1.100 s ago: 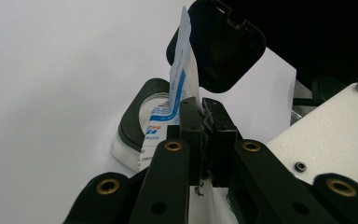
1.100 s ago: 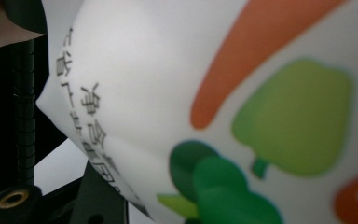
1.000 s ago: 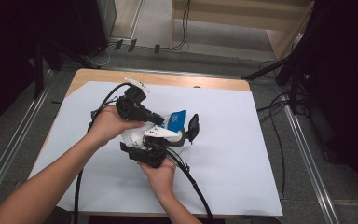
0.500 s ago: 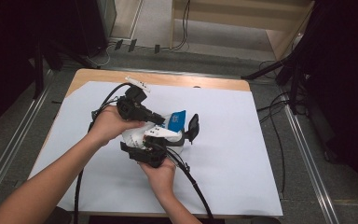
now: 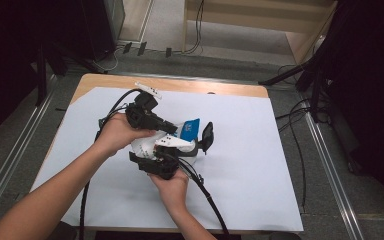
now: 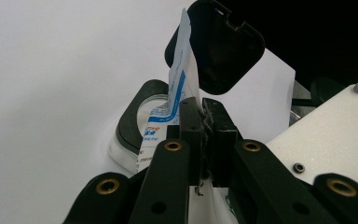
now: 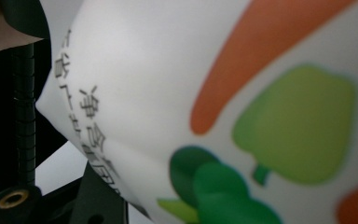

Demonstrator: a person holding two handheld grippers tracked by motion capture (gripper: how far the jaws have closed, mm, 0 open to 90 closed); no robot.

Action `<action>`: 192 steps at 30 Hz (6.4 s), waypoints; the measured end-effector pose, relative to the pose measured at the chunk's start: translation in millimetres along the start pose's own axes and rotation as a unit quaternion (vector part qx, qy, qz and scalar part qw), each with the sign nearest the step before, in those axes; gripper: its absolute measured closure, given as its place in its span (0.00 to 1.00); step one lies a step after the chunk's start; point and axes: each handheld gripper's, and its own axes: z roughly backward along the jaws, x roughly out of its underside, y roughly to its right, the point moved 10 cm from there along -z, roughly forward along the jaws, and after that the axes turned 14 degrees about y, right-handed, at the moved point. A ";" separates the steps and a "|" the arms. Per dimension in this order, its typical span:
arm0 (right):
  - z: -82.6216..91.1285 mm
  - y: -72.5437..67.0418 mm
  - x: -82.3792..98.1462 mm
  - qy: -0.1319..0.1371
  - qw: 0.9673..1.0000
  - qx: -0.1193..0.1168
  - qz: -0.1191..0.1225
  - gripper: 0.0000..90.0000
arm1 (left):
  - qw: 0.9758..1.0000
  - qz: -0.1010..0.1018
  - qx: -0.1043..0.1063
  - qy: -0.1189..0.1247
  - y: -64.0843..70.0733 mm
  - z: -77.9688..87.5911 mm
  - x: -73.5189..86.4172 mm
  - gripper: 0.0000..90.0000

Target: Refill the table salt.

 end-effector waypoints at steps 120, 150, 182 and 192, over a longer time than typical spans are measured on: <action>1.6 -4.5 -4.4 0.025 0.999 0.000 -0.027 0.60 | 1.000 0.002 -0.007 0.007 -0.7 3.4 -7.9 0.98; 0.4 -0.8 -5.0 0.028 0.999 0.010 -0.026 0.60 | 1.000 0.018 -0.001 0.015 -2.9 0.4 -8.8 0.98; 0.1 0.5 -4.9 0.036 0.999 0.019 -0.034 0.59 | 1.000 0.013 -0.002 0.008 -0.5 -3.7 -9.0 0.98; -0.6 0.0 -5.8 0.039 0.998 0.018 -0.041 0.59 | 1.000 0.009 -0.007 0.002 -0.8 -3.6 -9.1 0.98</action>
